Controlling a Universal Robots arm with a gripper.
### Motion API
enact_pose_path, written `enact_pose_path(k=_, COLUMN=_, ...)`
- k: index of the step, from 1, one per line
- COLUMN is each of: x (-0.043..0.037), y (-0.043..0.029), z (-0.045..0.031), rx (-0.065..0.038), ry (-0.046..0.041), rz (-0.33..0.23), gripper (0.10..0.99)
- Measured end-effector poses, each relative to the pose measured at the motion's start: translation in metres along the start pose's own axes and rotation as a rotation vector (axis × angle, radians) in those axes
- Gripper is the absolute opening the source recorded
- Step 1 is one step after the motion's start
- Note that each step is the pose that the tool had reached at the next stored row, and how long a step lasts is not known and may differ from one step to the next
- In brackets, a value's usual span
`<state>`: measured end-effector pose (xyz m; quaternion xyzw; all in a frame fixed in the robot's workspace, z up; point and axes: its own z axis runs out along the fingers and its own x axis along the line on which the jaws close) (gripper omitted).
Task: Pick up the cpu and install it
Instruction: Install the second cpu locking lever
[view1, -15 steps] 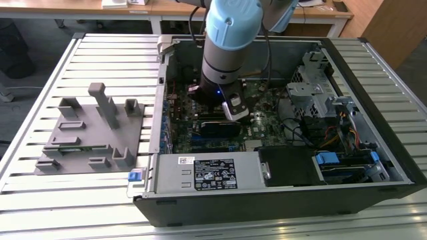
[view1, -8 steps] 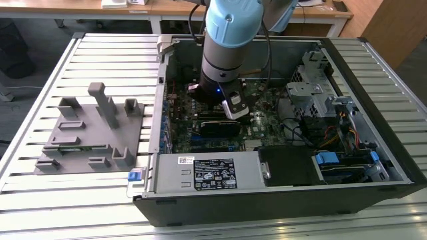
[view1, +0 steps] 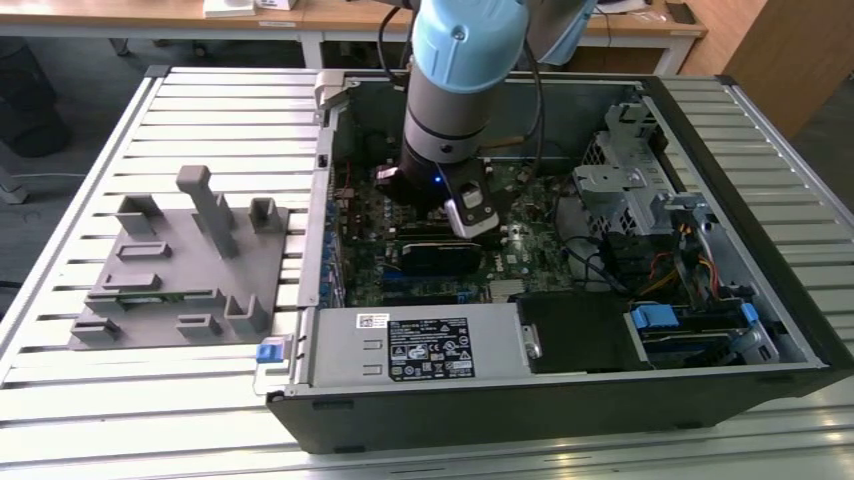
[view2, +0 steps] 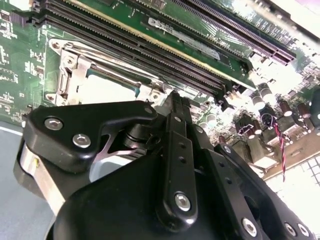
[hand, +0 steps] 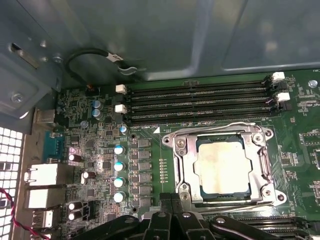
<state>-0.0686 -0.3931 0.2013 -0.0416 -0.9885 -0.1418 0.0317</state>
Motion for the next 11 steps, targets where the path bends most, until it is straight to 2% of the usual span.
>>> enact_pose_path(k=11, x=0.0011, y=0.0042, z=-0.0144, rx=0.0, ry=0.0001, rz=0.0, gripper=0.106)
